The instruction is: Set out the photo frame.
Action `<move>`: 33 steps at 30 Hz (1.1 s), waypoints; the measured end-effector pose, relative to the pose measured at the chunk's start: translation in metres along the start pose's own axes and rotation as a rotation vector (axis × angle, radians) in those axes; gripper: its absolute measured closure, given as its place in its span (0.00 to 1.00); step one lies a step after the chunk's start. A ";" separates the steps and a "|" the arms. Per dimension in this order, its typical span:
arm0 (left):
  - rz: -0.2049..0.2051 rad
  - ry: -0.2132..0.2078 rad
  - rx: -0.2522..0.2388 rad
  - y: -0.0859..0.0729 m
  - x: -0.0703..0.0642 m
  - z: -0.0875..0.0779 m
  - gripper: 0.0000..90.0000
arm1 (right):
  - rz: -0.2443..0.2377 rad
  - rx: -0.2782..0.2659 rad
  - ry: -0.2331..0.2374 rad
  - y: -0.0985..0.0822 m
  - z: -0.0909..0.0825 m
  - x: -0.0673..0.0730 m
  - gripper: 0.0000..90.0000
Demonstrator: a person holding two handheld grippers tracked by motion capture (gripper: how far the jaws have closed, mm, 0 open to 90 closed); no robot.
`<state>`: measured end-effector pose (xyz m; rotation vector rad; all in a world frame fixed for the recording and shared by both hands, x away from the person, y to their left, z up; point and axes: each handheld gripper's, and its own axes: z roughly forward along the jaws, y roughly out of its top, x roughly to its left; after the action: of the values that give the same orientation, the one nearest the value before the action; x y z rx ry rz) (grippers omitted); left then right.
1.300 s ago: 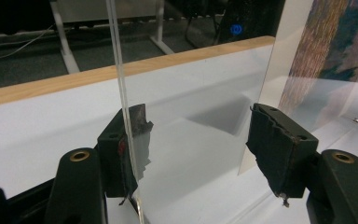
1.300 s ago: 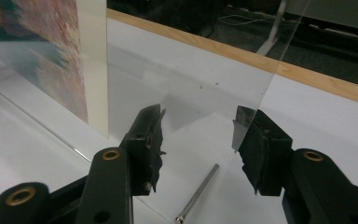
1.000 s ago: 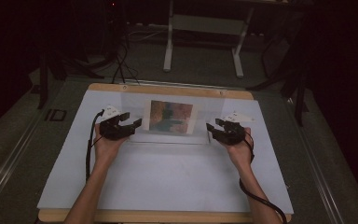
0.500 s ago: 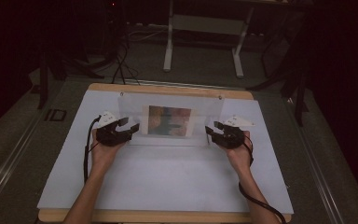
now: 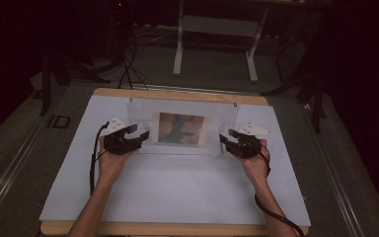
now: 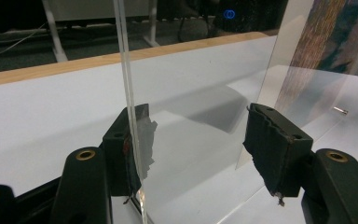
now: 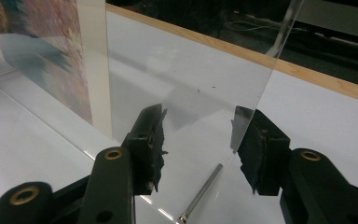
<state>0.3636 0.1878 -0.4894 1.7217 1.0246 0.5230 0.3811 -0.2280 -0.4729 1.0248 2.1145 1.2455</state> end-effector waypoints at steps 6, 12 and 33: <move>-0.002 -0.016 -0.005 -0.001 0.003 0.001 0.45 | 0.008 0.000 0.005 0.000 0.000 -0.001 0.59; -0.005 -0.018 -0.016 -0.002 0.003 0.002 0.45 | 0.020 -0.004 0.015 -0.002 0.000 -0.002 0.59; 0.000 -0.016 -0.008 -0.002 0.003 0.001 0.45 | 0.020 0.000 0.048 -0.004 0.006 -0.004 0.52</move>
<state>0.3654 0.1898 -0.4919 1.7158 1.0100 0.5123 0.3863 -0.2293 -0.4790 1.0286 2.1454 1.2917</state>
